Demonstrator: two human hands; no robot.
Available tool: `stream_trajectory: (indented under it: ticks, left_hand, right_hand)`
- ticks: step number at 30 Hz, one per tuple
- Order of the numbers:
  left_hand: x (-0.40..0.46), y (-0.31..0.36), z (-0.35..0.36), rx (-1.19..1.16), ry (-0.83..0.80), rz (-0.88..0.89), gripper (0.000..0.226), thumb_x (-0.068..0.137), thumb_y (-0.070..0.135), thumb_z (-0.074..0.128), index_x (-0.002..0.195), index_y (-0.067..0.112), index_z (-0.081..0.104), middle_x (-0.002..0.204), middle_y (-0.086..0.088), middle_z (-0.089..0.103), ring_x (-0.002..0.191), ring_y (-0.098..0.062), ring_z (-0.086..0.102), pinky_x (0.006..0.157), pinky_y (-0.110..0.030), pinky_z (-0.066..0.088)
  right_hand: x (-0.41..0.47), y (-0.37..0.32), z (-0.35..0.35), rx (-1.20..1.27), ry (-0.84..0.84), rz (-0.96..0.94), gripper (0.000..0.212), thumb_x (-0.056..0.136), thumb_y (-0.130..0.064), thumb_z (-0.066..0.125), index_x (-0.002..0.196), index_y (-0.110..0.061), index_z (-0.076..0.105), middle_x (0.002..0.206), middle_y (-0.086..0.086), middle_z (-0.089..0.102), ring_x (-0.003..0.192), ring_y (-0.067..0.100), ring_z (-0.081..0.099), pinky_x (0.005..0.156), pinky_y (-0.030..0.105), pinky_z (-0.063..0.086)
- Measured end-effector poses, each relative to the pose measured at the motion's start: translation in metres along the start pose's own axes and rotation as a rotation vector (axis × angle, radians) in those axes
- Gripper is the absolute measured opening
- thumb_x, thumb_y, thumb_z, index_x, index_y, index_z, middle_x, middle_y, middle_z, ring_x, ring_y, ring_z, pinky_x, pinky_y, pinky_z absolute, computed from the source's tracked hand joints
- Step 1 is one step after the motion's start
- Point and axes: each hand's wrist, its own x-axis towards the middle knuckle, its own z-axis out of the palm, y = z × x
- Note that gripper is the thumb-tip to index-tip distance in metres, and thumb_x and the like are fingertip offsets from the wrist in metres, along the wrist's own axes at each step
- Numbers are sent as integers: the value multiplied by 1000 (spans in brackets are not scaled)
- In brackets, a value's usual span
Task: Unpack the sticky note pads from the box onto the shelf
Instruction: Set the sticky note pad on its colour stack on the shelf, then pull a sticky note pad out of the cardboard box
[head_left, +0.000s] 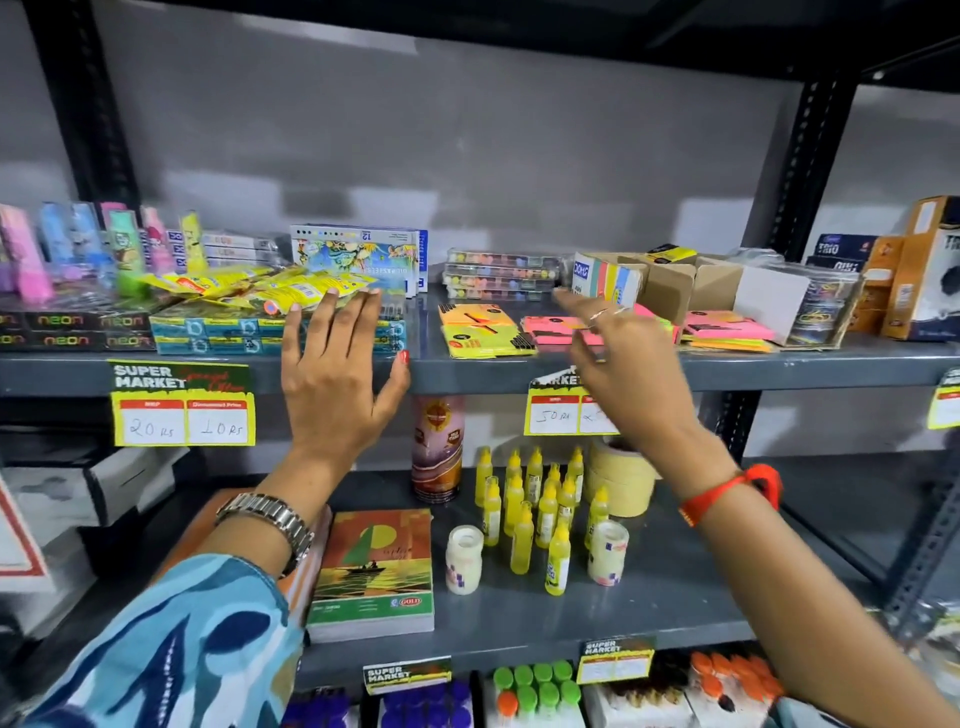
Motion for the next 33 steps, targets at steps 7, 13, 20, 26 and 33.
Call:
stream_trajectory:
  ticks: [7,13,20,26,33]
  left_hand:
    - [-1,0,3,12,12,-4,58,92,42,35,134,5,51,129,-13,58,125,-31,46,115,-41,12]
    - [-1,0,3,8,15,-7,58,92,42,35,134,5,50,129,-13,58,125,-32,46,116,-39,9]
    - [-1,0,3,8,21,-7,58,93,42,33,134,5,50,129,-12,58,125,-32,45,115,-42,13]
    - [-1,0,4,19,29,-4,59,93,43,32,134,5,52,128,-12,59,123,-31,47,114,-43,16]
    - [0,0,3,24,28,8,57,92,41,37,133,4,53,127,-13,59,122,-32,49,112,-46,20]
  right_hand:
    - [-6,76,-40,-378,-19,385,18,79,5,56,94,13,61,93,37,64,87,48,59,72,47,47]
    - [-6,100,-43,-529,-247,377,17,81,2,53,95,9,59,95,37,63,90,50,59,70,47,50]
    - [-10,101,-47,-560,-116,286,15,84,-4,57,91,5,66,85,34,66,80,48,62,64,41,49]
    - [-7,97,-50,-522,329,217,20,85,-11,61,90,7,68,69,31,66,64,44,63,53,41,51]
    - [11,55,-30,-394,606,-113,13,83,-4,66,94,-3,72,78,12,75,67,30,66,64,29,43]
